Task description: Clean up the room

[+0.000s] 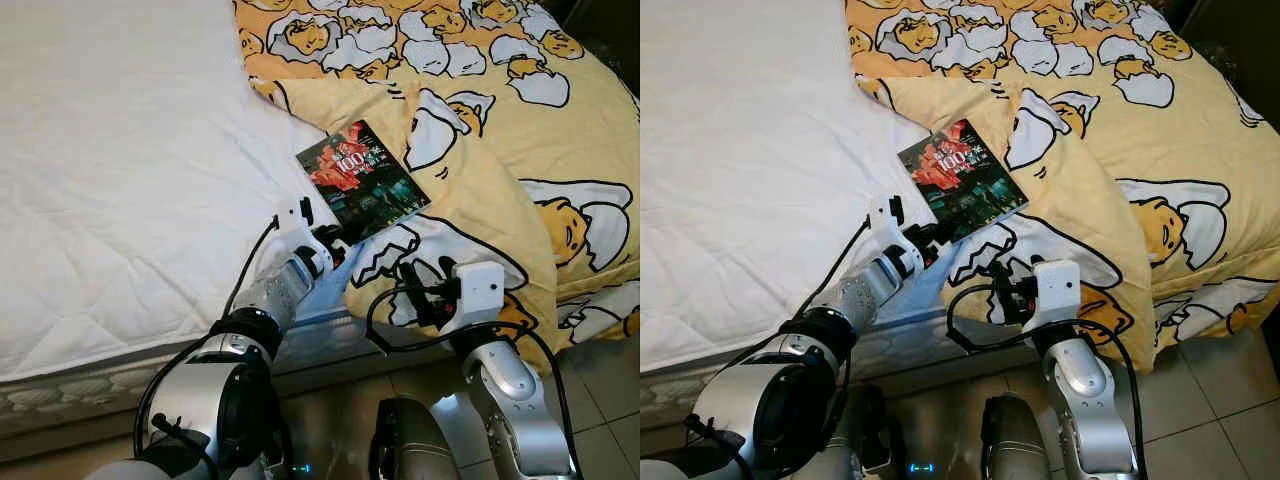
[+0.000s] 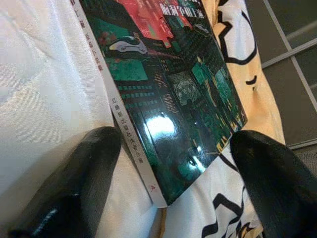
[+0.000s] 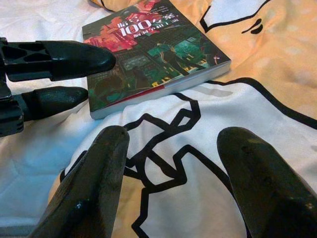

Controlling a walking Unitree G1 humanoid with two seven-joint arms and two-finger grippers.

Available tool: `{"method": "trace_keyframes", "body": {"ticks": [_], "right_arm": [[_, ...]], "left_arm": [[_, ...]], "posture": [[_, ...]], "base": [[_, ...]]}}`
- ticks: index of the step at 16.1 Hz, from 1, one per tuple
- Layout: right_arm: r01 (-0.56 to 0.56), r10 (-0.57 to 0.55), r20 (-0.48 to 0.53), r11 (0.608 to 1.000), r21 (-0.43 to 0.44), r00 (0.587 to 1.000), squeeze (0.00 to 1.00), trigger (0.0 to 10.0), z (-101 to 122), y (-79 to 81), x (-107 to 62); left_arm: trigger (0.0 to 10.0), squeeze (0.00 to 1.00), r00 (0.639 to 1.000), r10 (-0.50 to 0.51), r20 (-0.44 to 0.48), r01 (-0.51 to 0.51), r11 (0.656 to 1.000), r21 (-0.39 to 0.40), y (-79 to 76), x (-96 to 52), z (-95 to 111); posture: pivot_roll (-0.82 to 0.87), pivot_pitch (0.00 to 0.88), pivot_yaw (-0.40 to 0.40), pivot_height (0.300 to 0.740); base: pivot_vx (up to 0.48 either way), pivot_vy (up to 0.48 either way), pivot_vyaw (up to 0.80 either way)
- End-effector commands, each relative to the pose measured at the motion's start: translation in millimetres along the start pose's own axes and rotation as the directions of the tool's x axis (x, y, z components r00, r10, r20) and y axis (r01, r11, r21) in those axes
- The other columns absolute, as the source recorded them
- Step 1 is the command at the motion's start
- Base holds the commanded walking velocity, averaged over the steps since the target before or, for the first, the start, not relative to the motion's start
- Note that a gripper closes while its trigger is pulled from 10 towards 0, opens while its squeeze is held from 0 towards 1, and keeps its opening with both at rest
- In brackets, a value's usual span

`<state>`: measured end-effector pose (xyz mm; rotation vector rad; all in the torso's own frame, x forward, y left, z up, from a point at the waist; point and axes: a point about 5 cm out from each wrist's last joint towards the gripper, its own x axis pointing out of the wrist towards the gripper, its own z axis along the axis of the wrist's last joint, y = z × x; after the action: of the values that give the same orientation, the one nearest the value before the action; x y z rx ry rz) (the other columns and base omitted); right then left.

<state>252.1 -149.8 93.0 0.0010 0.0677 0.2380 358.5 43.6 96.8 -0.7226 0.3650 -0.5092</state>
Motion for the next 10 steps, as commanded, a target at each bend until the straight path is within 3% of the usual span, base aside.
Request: {"method": "trace_keyframes", "body": {"ticks": [1, 4, 7, 10], "right_arm": [[-0.009, 0.008, 0.002, 1.000, 0.006, 1.000, 0.00, 10.0, 2, 2.9, -2.7], [-0.017, 0.017, -0.010, 1.000, 0.012, 1.000, 0.00, 10.0, -1, 6.4, -5.3], [-0.028, 0.028, -0.018, 0.999, 0.019, 0.999, 0.00, 10.0, -3, 10.2, -7.0], [-0.032, 0.032, -0.020, 0.999, 0.022, 0.999, 0.00, 10.0, -3, 12.4, -7.2]], "left_arm": [[0.0, 0.00, 0.988, -0.106, -0.113, 0.094, 0.989, -0.111, -49.3, 16.6, -50], [0.0, 0.00, 0.990, -0.115, -0.084, 0.101, 0.982, -0.158, -52.0, 17.2, -52], [0.0, 0.00, 0.988, -0.151, -0.021, 0.141, 0.955, -0.261, -60.4, 19.7, -48], [0.0, 0.00, 0.982, -0.187, 0.000, 0.179, 0.945, -0.275, -64.3, 19.9, -48]], "posture": [[-0.21, 0.183, -0.005, 0.653], [-0.21, 0.177, -0.006, 0.653], [-0.21, 0.171, -0.006, 0.653], [-0.22, 0.156, -0.006, 0.653]], "base": [[0.000, 0.000, 0.00], [0.000, 0.000, 0.00], [0.000, 0.000, 0.00], [0.000, 0.000, 0.00]]}}
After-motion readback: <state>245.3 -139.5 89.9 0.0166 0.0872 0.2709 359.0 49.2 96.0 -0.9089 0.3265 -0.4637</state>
